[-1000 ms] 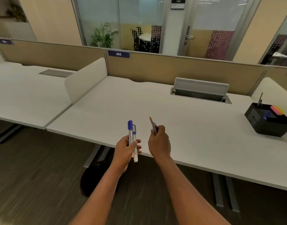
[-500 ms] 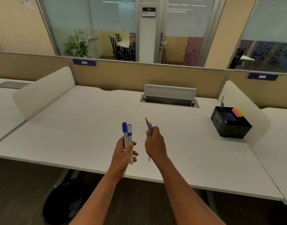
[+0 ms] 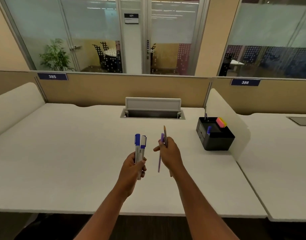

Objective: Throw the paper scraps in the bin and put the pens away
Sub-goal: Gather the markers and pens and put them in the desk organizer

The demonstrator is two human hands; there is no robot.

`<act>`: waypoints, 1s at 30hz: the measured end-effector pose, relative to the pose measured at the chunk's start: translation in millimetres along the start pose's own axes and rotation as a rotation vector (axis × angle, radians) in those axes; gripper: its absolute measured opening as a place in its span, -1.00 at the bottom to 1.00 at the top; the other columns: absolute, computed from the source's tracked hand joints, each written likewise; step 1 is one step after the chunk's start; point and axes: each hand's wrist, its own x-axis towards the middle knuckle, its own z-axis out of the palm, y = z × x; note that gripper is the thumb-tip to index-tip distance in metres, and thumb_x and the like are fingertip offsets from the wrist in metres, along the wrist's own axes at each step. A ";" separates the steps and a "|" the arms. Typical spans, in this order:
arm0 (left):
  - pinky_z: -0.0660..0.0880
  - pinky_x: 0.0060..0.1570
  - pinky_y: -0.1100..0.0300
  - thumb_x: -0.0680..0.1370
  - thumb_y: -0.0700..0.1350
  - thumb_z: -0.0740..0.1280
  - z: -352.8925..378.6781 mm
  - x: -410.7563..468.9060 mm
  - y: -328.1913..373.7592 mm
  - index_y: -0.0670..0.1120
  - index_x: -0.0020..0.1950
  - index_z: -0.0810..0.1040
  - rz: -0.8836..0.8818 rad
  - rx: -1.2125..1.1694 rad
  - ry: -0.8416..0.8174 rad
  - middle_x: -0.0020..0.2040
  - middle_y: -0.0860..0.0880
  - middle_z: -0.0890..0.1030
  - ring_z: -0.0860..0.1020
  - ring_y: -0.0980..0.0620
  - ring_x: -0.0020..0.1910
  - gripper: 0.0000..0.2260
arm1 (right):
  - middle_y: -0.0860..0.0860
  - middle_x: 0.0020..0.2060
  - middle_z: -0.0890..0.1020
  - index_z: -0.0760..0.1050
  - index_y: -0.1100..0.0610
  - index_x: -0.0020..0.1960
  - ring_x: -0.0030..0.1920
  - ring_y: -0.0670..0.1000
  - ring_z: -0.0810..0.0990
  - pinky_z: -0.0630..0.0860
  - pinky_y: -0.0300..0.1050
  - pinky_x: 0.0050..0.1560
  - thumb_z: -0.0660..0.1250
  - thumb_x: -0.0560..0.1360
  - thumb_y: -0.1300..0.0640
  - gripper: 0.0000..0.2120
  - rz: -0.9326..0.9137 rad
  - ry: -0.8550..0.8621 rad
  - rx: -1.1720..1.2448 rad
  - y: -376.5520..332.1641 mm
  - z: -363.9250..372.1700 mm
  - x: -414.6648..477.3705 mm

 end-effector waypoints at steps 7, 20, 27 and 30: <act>0.49 -0.31 0.21 0.56 -0.30 0.25 47.1 28.8 -3.8 -0.09 0.09 0.48 -0.026 -0.025 -0.086 -0.20 -0.09 0.53 0.48 0.03 -0.32 -0.83 | 0.05 -0.07 0.58 0.47 0.17 0.10 -0.07 0.00 0.57 0.53 -0.21 -0.06 0.20 0.61 0.08 -0.82 0.024 0.213 -0.087 15.8 -32.5 21.1; 0.64 -0.23 0.13 0.62 -0.13 0.18 83.3 121.4 -0.3 -0.03 0.28 0.31 -0.032 -0.036 -0.308 0.02 -0.15 0.56 0.62 -0.10 -0.07 -0.76 | 0.10 -0.06 0.58 0.51 0.17 0.07 -0.11 -0.03 0.57 0.53 -0.20 -0.12 0.25 0.59 0.06 -0.81 0.032 0.521 -0.276 24.8 -71.4 93.5; 0.56 -0.31 0.25 0.62 -0.11 0.19 95.2 159.9 -1.8 -0.03 0.32 0.34 0.028 0.066 -0.391 -0.10 -0.07 0.57 0.56 0.04 -0.24 -0.73 | -0.01 -0.14 0.47 0.51 0.18 0.07 -0.16 -0.03 0.56 0.41 -0.31 -0.24 0.25 0.59 0.09 -0.82 0.032 0.662 -0.333 9.6 -85.4 121.0; 0.54 -0.33 0.25 0.62 -0.11 0.19 102.6 166.2 -1.8 -0.03 0.32 0.34 0.032 0.058 -0.414 -0.13 -0.07 0.55 0.52 0.05 -0.27 -0.73 | 0.06 -0.07 0.50 0.50 0.19 0.10 -0.17 -0.05 0.52 0.44 -0.24 -0.20 0.23 0.60 0.06 -0.78 0.070 0.674 -0.358 13.4 -89.2 125.7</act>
